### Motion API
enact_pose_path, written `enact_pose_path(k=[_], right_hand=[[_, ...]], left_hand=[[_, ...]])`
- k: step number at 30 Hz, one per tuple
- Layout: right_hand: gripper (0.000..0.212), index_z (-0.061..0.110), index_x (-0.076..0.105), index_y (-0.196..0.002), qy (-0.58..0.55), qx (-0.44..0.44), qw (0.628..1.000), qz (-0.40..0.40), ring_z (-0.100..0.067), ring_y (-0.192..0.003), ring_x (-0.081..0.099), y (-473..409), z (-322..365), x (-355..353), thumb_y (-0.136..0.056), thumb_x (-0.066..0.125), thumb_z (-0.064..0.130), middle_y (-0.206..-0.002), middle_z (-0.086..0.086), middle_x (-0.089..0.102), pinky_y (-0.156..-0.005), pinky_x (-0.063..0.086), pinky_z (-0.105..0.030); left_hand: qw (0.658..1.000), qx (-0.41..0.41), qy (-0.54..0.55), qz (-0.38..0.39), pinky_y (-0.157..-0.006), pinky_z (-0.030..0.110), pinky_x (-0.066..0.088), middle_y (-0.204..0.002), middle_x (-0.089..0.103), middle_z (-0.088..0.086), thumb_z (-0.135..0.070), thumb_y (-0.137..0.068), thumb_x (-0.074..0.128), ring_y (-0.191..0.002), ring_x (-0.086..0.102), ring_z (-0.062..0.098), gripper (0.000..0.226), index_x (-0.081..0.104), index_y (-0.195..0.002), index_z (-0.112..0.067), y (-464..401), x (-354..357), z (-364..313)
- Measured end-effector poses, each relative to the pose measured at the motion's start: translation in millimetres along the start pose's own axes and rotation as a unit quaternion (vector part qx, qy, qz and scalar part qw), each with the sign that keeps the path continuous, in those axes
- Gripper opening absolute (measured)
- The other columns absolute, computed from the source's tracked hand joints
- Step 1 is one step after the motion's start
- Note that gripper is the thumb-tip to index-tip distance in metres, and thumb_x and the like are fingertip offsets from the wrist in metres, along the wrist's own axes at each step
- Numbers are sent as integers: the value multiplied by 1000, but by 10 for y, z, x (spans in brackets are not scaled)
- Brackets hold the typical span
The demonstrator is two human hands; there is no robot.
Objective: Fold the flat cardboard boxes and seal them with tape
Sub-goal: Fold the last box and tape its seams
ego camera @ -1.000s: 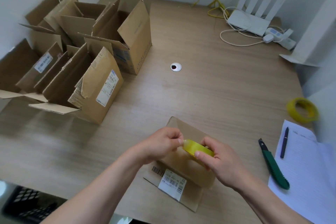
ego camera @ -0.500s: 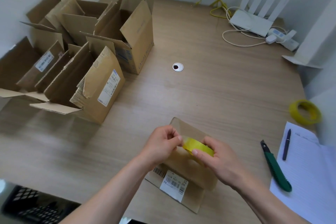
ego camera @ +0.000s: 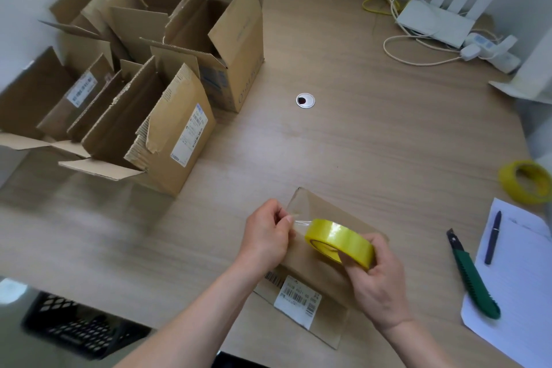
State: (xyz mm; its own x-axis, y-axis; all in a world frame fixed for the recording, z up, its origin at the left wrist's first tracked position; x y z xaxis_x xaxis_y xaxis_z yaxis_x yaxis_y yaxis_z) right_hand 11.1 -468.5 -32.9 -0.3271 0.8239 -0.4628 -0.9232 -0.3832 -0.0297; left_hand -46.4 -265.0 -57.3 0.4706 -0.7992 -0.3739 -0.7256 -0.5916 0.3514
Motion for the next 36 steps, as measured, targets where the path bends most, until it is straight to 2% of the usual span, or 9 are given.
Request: enact_pose_path(k=[4,9,13,17,23,27,31,33,36], right_hand=[[26,29,55,-80,20,-23,1000,-9,-1,-54,47,0,17,2,-64,75,32,-68,18,58,-50,35,-14],[43,43,57,-93,45,-55,997,9,-4,-65,55,-31,32,77,-65,73,16,-81,15,62,-58,39,-13],[27,32,56,-86,42,-38,998,28,-8,-64,53,-35,-49,104,-68,72,20,-72,11,58,-58,39,-19],[32,36,49,-82,84,-50,995,34,-1,-60,48,-54,-48,128,-68,71,18,-66,15,50,-54,31,-8],[36,35,46,-87,116,-61,990,42,1,-67,49,-66,-57,154,-68,69,16,-69,16,50,-58,31,-6],[31,30,47,-88,134,-52,988,52,-5,-69,51,-79,-45,183,-68,67,18,-71,10,52,-58,33,-11],[31,29,46,-90,145,-37,988,47,0,-63,48,-77,-30,189,-68,66,19,-71,12,52,-55,32,-18],[32,30,46,-91,142,-36,988,45,1,-63,47,-75,-17,194,-68,65,19,-72,11,52,-55,31,-18],[34,29,47,-94,147,-36,987,46,-8,-61,47,-97,-8,197,-68,66,20,-74,11,53,-57,34,-23]], left_hand=[[997,1,-38,-60,-62,33,43,-63,60,1,-11,-86,63,-62,52,17,23,51,-67,-15,-76,-75,95],[998,-34,-19,-43,-65,40,50,-68,65,13,-9,-86,60,-65,59,26,18,54,-70,-13,-209,-110,218],[998,-56,-15,-12,-66,47,53,-68,64,14,-7,-87,58,-64,56,23,20,53,-69,-13,-327,-98,256],[998,-65,-11,6,-65,47,54,-62,60,6,-8,-86,58,-62,55,21,21,52,-67,-16,-376,-81,285],[995,-95,-20,14,-67,48,56,-61,61,5,-8,-82,59,-62,57,23,22,51,-63,-17,-427,-68,367],[994,-82,-69,2,-63,37,51,-64,60,3,-11,-81,61,-65,58,25,22,51,-63,-16,-431,-47,380],[983,-98,-154,18,-69,30,42,-81,59,-6,-25,-86,62,-87,60,24,11,53,-82,-19,-425,-9,379],[974,-139,-177,23,-77,29,40,-99,55,-3,-34,-85,68,-99,58,27,32,50,-104,-16,-403,-79,507],[992,-64,-98,-46,-82,32,46,-105,59,3,-24,-88,67,-96,60,24,20,54,-101,-17,-282,-112,487]])
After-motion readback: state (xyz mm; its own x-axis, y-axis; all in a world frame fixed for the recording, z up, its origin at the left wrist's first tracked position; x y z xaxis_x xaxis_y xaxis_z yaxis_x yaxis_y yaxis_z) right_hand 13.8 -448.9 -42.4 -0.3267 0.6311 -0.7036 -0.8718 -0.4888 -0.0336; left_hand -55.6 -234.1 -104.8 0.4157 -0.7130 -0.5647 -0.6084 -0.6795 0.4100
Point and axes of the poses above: each hand's wrist, its own y-axis away from the middle knuckle, its own x-axis out of the palm, z = x × y, the point moved 5 cm from there along -y, towards the middle knuckle
